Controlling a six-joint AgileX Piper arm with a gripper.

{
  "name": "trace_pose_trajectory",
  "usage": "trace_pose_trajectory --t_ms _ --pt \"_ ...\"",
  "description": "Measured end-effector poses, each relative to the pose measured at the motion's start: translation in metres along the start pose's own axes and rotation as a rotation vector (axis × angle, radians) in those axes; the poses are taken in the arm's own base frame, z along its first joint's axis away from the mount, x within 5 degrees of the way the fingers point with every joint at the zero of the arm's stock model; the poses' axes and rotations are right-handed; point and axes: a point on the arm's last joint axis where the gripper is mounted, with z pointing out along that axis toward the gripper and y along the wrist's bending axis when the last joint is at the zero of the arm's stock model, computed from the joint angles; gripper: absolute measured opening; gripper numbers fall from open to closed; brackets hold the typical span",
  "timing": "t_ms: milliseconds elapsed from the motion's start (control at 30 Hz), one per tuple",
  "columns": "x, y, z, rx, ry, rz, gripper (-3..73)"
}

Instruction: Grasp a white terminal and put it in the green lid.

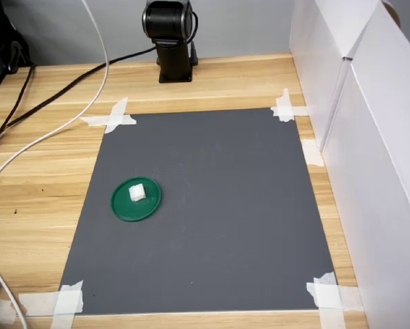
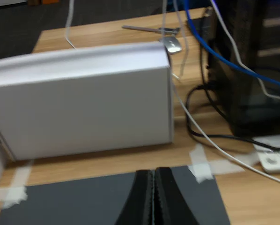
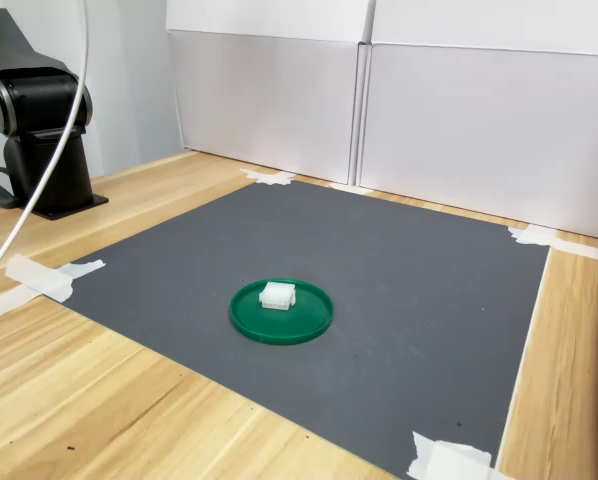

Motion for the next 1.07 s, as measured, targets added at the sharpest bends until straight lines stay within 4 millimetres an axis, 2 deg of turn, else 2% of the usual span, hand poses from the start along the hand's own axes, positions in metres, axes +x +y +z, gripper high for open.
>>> trace_pose_trajectory --t_ms 233,433,833,1067 --pt "0.063 -0.002 -0.026 0.017 0.017 -0.010 -1.5" --pt "0.102 -0.003 -0.039 0.017 0.016 -0.011 -1.5" --pt "0.148 -0.005 -0.047 0.018 0.016 -0.011 -1.5" --pt "0.157 -0.005 -0.046 0.019 0.031 -0.012 -1.5"
